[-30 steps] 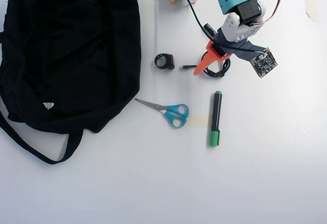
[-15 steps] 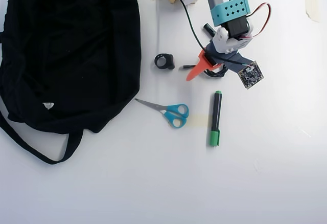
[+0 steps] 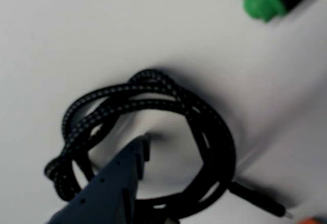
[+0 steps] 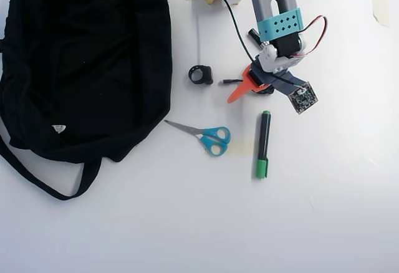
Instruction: Put the cable into the black bag
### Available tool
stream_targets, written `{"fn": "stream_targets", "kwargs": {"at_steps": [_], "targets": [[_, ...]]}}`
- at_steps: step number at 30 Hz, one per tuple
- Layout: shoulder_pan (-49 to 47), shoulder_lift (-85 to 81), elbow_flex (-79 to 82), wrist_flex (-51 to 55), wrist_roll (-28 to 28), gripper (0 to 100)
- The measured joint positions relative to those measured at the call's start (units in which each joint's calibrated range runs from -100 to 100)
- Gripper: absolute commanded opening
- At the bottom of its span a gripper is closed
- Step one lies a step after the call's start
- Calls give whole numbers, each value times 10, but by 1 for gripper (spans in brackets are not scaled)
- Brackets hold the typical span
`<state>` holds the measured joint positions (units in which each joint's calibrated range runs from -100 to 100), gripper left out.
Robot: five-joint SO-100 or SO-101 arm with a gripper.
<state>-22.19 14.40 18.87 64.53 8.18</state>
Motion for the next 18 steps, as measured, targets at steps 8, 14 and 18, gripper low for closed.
{"fn": "stream_targets", "kwargs": {"at_steps": [8,14,18], "targets": [[9,4,-2,-18,-1,45],[10,4,-2,-20,-1,27],[10,4,-2,-20,-1,13]]}}
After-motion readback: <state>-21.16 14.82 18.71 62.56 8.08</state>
